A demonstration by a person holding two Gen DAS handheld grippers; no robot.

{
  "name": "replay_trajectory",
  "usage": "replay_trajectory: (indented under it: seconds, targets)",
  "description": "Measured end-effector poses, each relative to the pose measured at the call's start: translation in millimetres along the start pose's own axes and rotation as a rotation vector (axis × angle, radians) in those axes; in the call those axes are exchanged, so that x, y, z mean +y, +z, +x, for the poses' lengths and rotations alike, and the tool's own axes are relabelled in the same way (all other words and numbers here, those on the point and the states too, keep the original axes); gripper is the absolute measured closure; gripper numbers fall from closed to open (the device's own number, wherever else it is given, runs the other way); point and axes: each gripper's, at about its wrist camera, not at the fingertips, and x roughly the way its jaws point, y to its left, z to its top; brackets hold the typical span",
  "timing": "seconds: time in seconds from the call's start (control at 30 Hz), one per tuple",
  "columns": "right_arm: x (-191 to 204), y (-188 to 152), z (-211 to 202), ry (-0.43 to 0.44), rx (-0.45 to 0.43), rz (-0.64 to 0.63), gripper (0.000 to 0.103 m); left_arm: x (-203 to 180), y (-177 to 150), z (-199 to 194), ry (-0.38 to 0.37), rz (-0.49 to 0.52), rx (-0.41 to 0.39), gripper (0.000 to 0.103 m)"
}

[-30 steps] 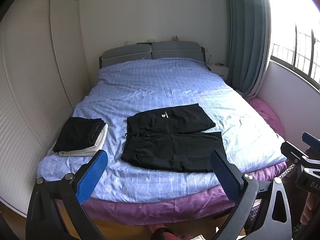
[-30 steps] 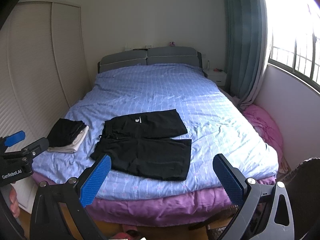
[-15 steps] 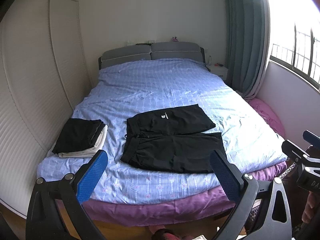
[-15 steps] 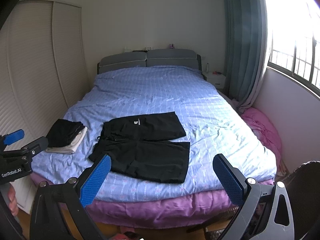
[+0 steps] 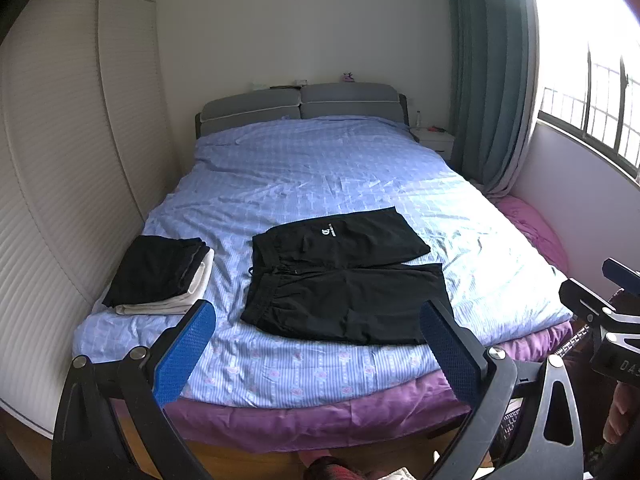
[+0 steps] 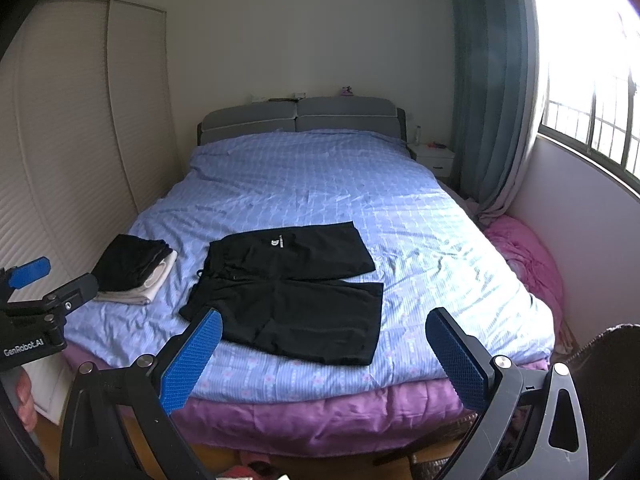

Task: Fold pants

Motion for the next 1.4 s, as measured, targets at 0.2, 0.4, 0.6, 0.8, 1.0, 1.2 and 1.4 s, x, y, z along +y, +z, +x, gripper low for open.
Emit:
replay_trajectory:
  seconds: [0.2, 0.4, 0.6, 0.8, 1.0, 1.2, 1.4]
  targets:
    - [5, 2, 5, 0.003, 0.004, -0.011, 0.000, 2, -1, 3, 0.002, -0.006, 0.005, 0.000]
    - [14, 2, 23, 0.010, 0.038, -0.022, 0.000, 14, -5, 21, 0.020, -0.022, 0.033, 0.000]
    - [28, -2, 69, 0.033, 0.125, -0.028, 0.000, 29, -11, 66, 0.053, -0.041, 0.096, 0.000]
    - [47, -7, 143, 0.039, 0.234, 0.001, 0.000, 45, -16, 134, 0.051, -0.006, 0.164, 0.000]
    - [56, -12, 204, -0.024, 0.316, 0.057, 0.000, 65, -22, 204, 0.051, 0.072, 0.184, 0.000]
    - [63, -37, 267, -0.084, 0.420, 0.101, 0.001, 75, -41, 280, 0.044, 0.096, 0.299, 0.000]
    - [64, -68, 325, -0.097, 0.486, 0.154, 0.001, 79, -68, 346, 0.042, 0.091, 0.365, 0.000]
